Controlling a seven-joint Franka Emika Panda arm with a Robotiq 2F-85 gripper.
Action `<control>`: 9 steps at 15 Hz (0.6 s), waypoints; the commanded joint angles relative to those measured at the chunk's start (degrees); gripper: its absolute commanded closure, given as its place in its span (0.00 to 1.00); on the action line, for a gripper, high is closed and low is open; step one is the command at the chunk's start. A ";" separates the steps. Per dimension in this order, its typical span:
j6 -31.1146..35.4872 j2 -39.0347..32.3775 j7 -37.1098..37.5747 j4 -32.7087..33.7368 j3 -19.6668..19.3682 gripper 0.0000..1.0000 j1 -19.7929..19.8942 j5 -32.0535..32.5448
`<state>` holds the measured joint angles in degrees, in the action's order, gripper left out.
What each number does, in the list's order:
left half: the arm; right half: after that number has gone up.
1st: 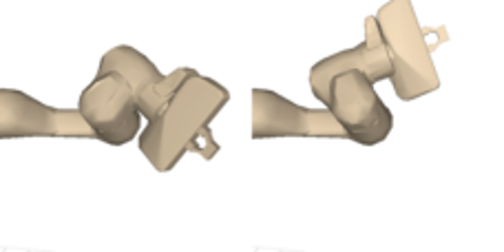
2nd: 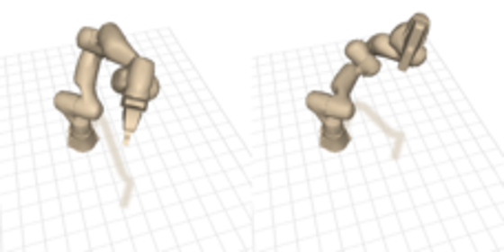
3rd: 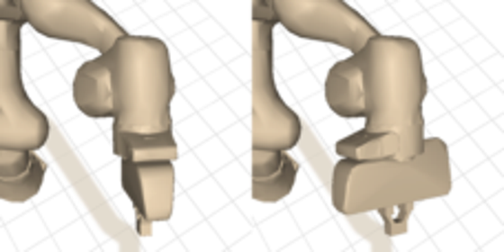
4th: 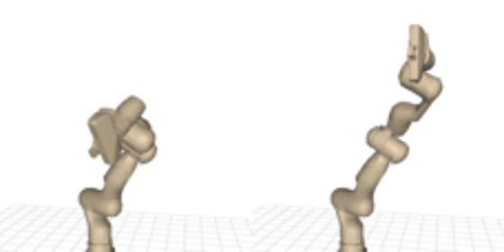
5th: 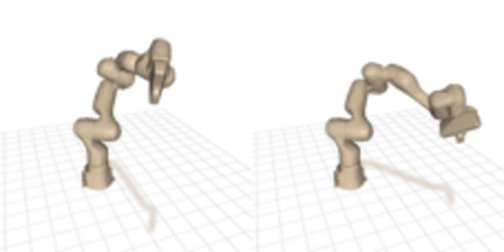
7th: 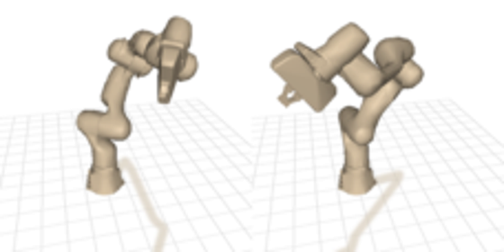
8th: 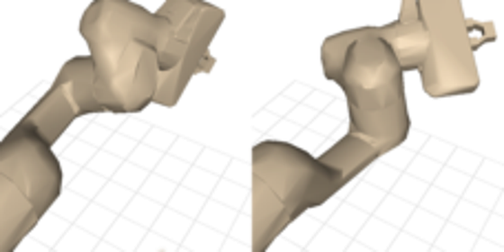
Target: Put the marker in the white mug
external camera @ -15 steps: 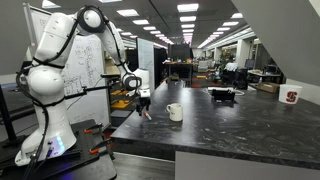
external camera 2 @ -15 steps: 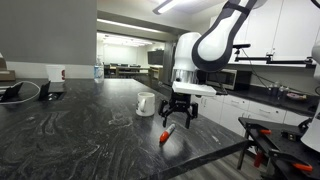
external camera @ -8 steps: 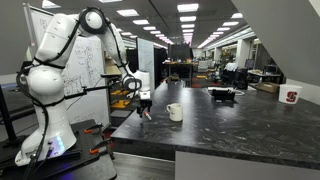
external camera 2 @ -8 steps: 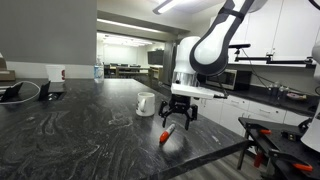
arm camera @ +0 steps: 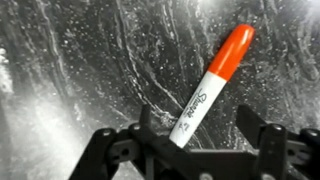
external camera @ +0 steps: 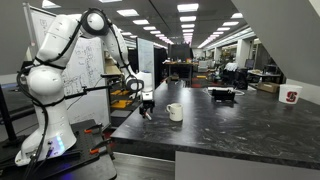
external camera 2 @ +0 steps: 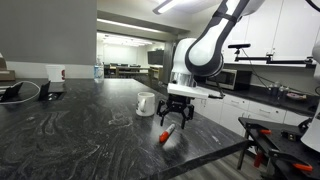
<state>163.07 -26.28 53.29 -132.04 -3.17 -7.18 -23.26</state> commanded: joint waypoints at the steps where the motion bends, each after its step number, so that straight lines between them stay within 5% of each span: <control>1: -1.69 -1.99 1.32 2.92 -1.11 0.33 -0.55 -0.14; 3: -2.59 -2.93 1.37 4.23 -1.47 0.42 -0.60 0.01; 9: -4.93 -3.60 1.68 5.81 -2.61 0.87 -1.26 1.06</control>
<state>159.65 -29.46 53.30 -127.62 -4.72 -7.22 -23.15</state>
